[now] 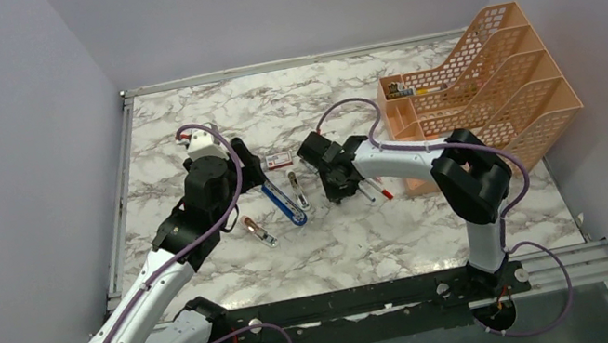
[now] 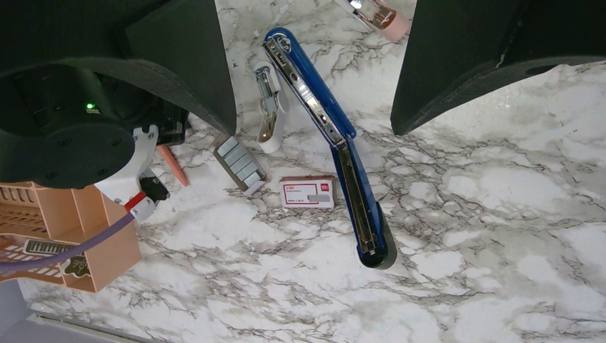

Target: Load the staples into the stapler

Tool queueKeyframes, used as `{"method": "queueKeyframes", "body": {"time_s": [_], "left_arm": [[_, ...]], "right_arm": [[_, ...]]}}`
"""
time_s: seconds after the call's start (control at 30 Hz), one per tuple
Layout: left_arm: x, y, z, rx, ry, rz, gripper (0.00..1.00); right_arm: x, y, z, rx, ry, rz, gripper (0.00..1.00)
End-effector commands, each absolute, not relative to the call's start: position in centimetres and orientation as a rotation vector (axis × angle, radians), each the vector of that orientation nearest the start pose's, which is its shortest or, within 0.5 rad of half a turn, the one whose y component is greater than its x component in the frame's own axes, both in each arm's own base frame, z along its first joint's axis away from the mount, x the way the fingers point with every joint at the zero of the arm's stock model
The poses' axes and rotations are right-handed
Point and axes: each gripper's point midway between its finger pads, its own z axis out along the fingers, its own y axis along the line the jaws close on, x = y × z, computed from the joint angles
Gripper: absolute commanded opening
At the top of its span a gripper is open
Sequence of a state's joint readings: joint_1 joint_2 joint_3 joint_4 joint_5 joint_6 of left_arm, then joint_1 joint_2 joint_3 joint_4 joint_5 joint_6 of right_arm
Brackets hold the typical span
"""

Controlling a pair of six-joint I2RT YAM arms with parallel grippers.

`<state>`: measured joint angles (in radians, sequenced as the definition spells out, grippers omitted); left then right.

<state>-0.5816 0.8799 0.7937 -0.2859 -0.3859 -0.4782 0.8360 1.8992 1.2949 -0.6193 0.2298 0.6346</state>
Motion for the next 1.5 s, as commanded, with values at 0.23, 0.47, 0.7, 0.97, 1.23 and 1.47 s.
{"method": "queueKeyframes", "body": {"time_s": [0.23, 0.47, 0.7, 0.97, 1.23, 1.47], "left_arm": [[29.1, -12.2, 23.1, -0.188, 1.913, -0.291, 0.80], [29.1, -12.3, 23.0, -0.187, 1.916, -0.294, 0.80], [29.0, -12.3, 22.9, -0.188, 1.919, -0.295, 0.80], [29.0, -12.3, 22.8, -0.188, 1.921, -0.293, 0.80], [29.0, -12.2, 22.8, -0.192, 1.919, -0.291, 0.80], [29.0, -12.1, 22.9, -0.194, 1.915, -0.289, 0.80]], "right_arm": [[30.8, 35.0, 7.6, -0.418, 2.513, 0.302, 0.18], [30.5, 37.7, 7.6, -0.531, 2.443, 0.337, 0.19], [30.5, 38.1, 6.8, -0.553, 2.454, 0.312, 0.20], [30.1, 37.9, 5.4, -0.552, 2.507, 0.288, 0.20], [30.2, 38.2, 5.8, -0.545, 2.495, 0.314, 0.20], [30.1, 38.6, 5.5, -0.539, 2.504, 0.332, 0.20]]}}
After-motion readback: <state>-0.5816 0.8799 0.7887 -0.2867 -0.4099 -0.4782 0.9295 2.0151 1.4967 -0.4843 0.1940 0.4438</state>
